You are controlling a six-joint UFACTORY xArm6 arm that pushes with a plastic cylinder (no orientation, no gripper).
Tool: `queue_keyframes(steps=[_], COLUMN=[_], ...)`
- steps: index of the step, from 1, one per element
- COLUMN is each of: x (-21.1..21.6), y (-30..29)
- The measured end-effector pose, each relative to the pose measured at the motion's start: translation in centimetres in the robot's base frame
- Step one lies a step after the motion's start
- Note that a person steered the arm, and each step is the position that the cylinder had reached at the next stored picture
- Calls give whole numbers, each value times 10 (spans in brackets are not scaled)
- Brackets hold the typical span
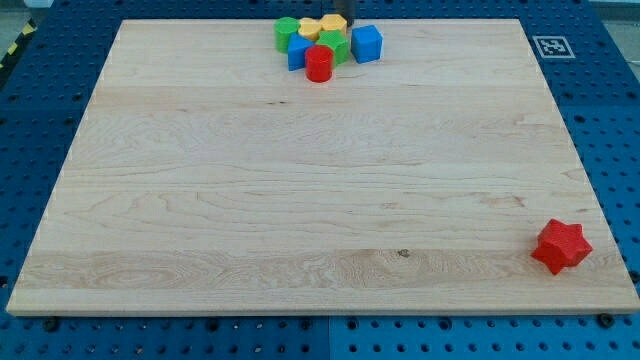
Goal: Push the group of blocks down a bit
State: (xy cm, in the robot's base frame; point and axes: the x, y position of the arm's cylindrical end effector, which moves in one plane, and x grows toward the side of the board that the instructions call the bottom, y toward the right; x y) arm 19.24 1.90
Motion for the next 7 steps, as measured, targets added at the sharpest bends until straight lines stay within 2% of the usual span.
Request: queue_keyframes(steps=[4,6,7], x=[5,54,66], y=[-23,-22,-11])
